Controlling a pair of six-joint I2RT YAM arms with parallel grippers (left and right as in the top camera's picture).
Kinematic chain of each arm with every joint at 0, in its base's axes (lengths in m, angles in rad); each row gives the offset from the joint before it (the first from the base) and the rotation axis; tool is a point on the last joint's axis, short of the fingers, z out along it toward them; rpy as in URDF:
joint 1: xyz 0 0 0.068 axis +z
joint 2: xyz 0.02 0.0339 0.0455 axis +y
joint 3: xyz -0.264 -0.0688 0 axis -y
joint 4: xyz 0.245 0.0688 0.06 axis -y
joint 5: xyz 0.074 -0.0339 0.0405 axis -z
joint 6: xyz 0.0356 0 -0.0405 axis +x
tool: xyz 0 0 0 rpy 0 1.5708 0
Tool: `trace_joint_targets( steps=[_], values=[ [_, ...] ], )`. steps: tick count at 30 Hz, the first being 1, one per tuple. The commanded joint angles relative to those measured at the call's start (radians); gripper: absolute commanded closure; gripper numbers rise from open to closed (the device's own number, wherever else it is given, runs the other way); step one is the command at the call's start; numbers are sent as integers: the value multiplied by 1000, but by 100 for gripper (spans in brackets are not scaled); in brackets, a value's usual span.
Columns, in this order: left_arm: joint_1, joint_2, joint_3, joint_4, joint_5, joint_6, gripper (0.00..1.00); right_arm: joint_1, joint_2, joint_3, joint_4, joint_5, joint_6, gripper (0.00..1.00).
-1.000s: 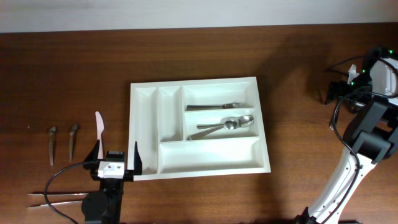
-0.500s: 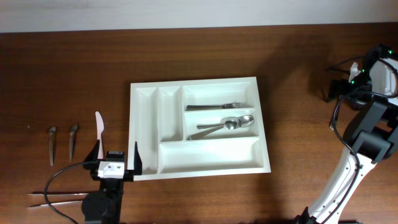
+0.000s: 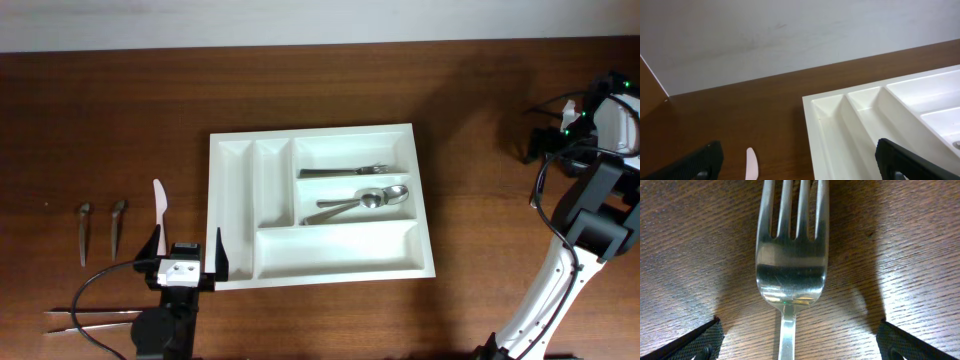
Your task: Pack container
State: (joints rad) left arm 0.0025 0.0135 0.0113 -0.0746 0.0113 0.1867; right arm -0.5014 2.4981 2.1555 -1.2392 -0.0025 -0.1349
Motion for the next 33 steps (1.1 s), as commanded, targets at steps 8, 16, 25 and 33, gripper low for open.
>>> trace_joint_targets(
  steps=[8,16,25,33],
  values=[
    [4,-8,-2,-6,10,-5,1,3,35,-13,0,-29,-3,1],
    [4,-8,-2,-6,10,-6,1,3,45,-13,0,-28,-3,3],
    [4,-8,-2,-6,10,-5,1,3,45,-13,2,-27,10,41],
    [4,-8,-2,-6,10,-5,1,4,45,-13,2,-28,24,81]
  ],
)
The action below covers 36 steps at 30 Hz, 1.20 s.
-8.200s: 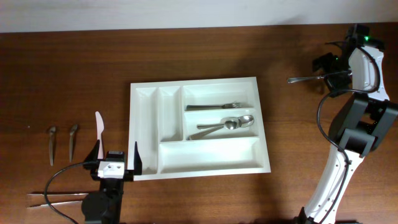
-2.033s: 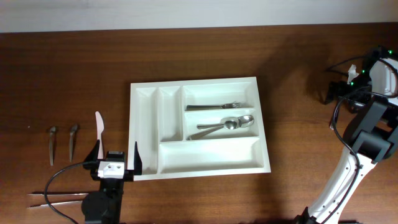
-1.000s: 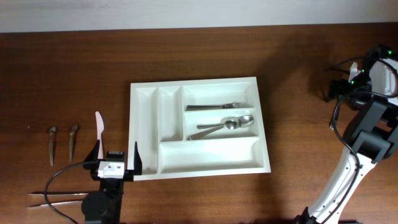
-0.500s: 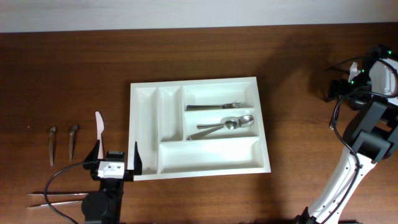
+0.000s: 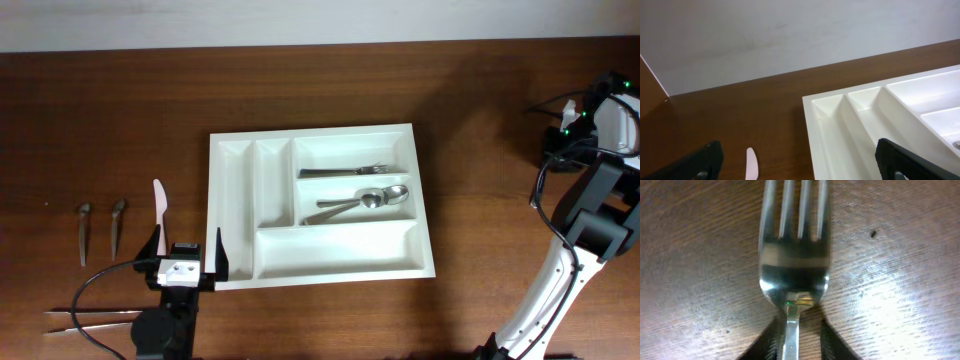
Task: Pack container
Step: 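Lift the fork and carry it over the tray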
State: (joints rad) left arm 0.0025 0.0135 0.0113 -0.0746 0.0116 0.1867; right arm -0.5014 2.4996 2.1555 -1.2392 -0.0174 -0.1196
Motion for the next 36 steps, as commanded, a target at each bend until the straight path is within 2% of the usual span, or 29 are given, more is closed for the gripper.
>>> trace_joint_targets(
  steps=[1,3,5,15,21,23,26,29,36],
  values=[
    [4,-8,-2,-6,10,-5,1,4,43,-13,2,-13,9,85],
    [4,-8,-2,-6,10,-5,1,4,43,-13,3,-13,24,94],
    [4,-8,-2,-6,10,-5,1,4,43,-13,4,-13,24,96],
    [4,-8,-2,-6,10,-5,1,17,27,7,-32,-35,115,96],
    [4,-8,-2,-6,10,-5,1,65,20,163,-140,-71,201,96],
    [4,-8,-2,-6,10,-5,1,100,20,298,-200,-119,221,96],
    [4,-8,-2,-6,10,-5,1,155,20,501,-283,-184,322,96],
    [4,-8,-2,-6,10,-5,1,215,20,641,-329,-242,505,96],
    [4,-8,-2,-6,10,-5,1,378,20,736,-335,-305,793,96]
  ],
)
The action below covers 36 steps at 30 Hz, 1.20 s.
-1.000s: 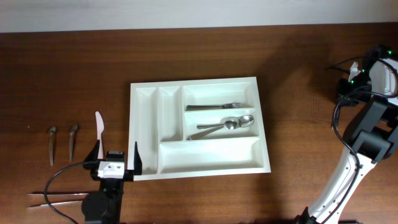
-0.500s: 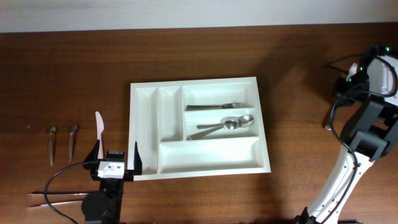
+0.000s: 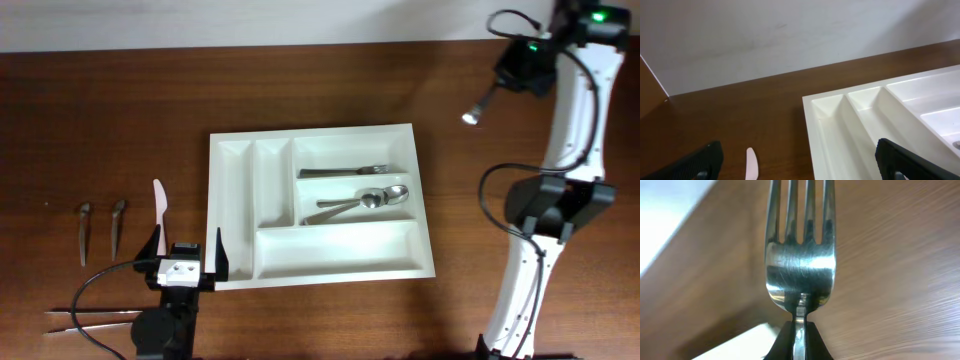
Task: Pack container
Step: 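Lift the fork and carry it over the tray, then lower the fork into the upper compartment and open the right gripper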
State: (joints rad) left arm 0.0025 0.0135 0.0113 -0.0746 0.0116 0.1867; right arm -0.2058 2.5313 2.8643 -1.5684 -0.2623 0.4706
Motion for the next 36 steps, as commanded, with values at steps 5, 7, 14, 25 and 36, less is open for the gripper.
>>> trace_joint_targets(
  steps=[5,7,14,25,36],
  values=[
    [4,-8,-2,-6,10,-6,1,216,-11,27,-6,-39,371,96],
    [4,-8,-2,-6,10,-6,1,266,-11,27,-6,-24,462,96],
    [4,-8,-2,-6,10,-5,1,401,-10,25,-13,41,718,96],
    [4,-8,-2,-6,10,-5,1,520,-4,-25,-103,218,1036,95],
    [4,-8,-2,-6,10,-5,1,536,-4,-191,-104,152,1220,95]
  ],
)
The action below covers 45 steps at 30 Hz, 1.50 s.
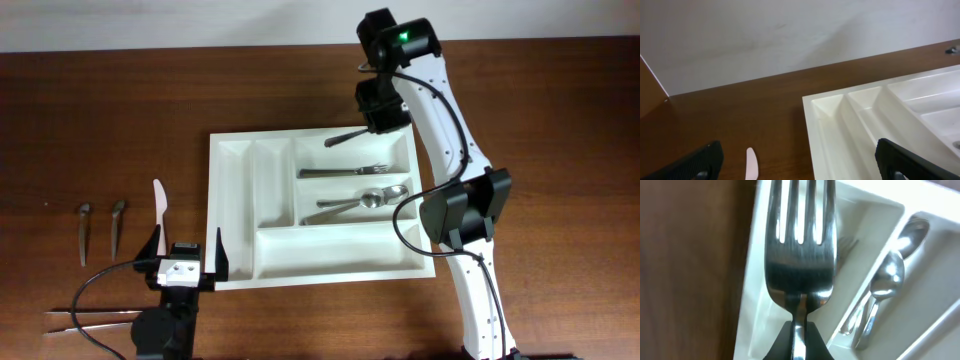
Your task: Pack container
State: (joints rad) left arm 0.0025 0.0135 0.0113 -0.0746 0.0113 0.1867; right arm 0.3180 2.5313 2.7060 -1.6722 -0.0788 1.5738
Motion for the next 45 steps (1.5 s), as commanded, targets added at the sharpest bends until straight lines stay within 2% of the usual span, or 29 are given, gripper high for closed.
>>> trace_joint_targets(
  steps=[1,5,10,16,18,22,24,27,32,35,39,40,41,45],
  values=[
    [4,-8,-2,-6,10,-5,1,12,-4,-40,2,-53,140,95],
    [4,-8,-2,-6,10,-5,1,25,-4,-49,37,-69,164,94],
    [4,-8,-2,-6,10,-5,1,42,-4,-49,43,-59,224,87],
    [4,-8,-2,-6,10,-5,1,43,-4,-49,53,-25,223,85],
    [4,-8,-2,-6,10,-5,1,42,-4,-49,53,-7,222,80],
    [4,-8,-2,-6,10,-5,1,31,-4,-48,71,48,158,61],
    [4,-8,-2,-6,10,-5,1,10,-6,-40,88,66,89,53],
    [4,-8,-2,-6,10,-5,1,-42,-8,-4,113,76,-63,49],
    [4,-8,-2,-6,10,-5,1,-180,-8,132,120,76,-499,34],
    [4,-8,-2,-6,10,-5,1,-257,-8,211,93,76,-779,34],
    [4,-8,-2,-6,10,-6,1,-349,-8,309,-3,76,-975,33],
    [4,-8,-2,-6,10,-5,1,-385,-8,338,-27,59,-1073,33],
    [4,-8,-2,-6,10,-5,1,-411,-21,342,-27,3,-1184,23],
    [4,-8,-2,-6,10,-5,1,-469,-76,341,-27,-50,-1273,16]
  ],
)
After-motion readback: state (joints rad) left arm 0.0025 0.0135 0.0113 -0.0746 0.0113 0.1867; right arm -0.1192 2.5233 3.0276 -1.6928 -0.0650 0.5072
